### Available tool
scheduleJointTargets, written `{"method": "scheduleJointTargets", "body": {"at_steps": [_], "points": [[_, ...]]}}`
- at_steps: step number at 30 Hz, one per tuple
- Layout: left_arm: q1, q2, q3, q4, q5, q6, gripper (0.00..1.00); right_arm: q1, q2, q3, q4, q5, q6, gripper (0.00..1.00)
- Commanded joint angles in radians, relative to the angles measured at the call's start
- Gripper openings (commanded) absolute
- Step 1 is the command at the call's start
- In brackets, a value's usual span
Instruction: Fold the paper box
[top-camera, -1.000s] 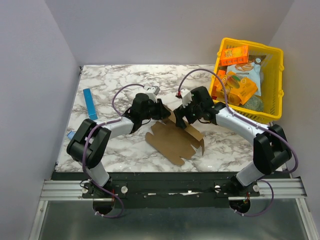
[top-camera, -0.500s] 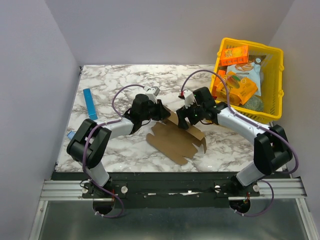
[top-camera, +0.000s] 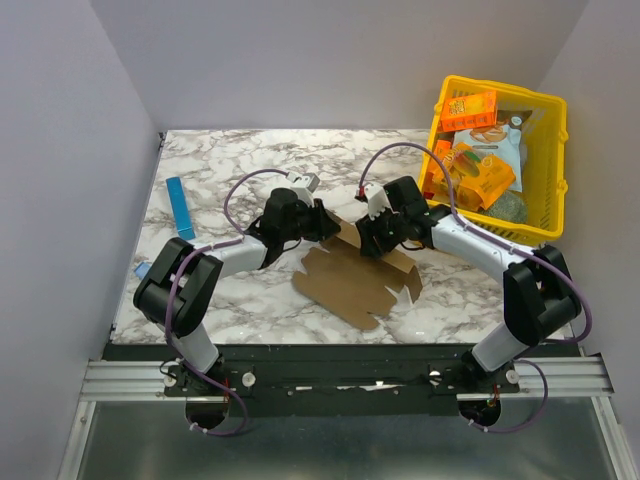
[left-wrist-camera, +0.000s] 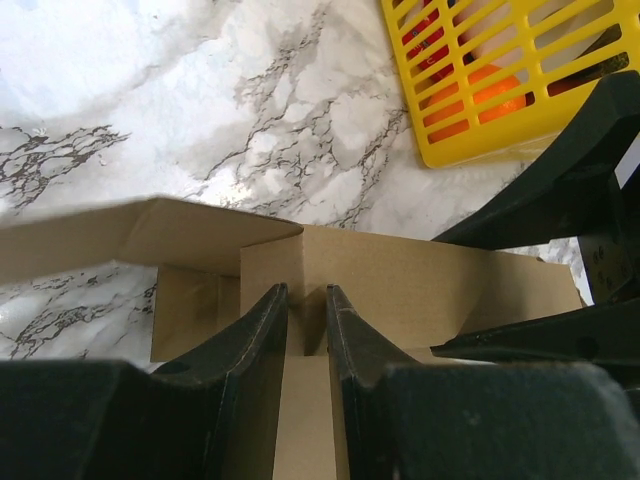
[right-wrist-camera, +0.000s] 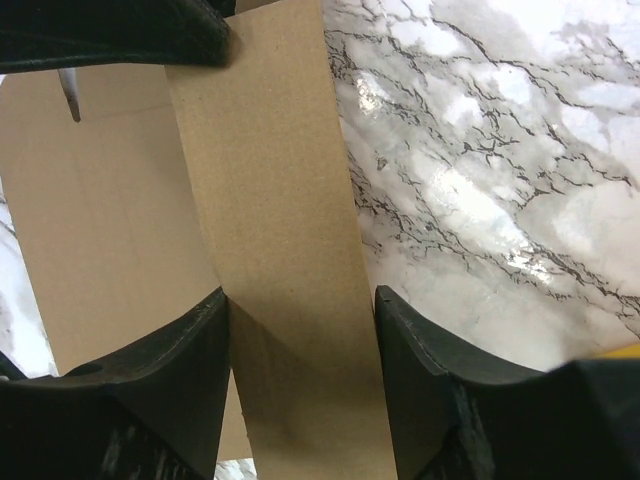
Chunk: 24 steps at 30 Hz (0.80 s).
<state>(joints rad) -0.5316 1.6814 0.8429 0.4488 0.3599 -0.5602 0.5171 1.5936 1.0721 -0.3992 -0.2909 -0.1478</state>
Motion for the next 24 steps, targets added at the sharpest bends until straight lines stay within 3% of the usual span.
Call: {"method": "scheduleJointTargets", "body": {"at_steps": [1,4,7,8,14,19,24], "points": [[-0.002,0.006,-0.01,-0.021,-0.016,0.01,0.31,-0.003,0.017,-0.029,0.0,0.032,-0.035,0.54],[-0.002,-0.009,-0.004,-0.027,-0.015,0.002,0.37,-0.003,0.016,-0.044,0.013,0.038,-0.048,0.53],[0.002,-0.037,0.004,-0.06,-0.033,-0.009,0.58,-0.003,0.014,-0.054,0.023,0.033,-0.058,0.52],[0.005,-0.061,0.004,-0.067,-0.041,-0.013,0.69,-0.003,0.009,-0.058,0.031,0.03,-0.062,0.52],[0.085,-0.245,-0.079,-0.11,-0.179,-0.036,0.98,-0.003,-0.006,-0.073,0.034,-0.025,-0.101,0.51],[0.197,-0.263,-0.117,-0.073,-0.197,-0.046,0.99,-0.002,-0.011,-0.083,0.034,-0.068,-0.124,0.51],[0.268,-0.105,-0.058,0.039,-0.03,-0.057,0.99,-0.002,-0.015,-0.083,0.036,-0.077,-0.131,0.5]]}}
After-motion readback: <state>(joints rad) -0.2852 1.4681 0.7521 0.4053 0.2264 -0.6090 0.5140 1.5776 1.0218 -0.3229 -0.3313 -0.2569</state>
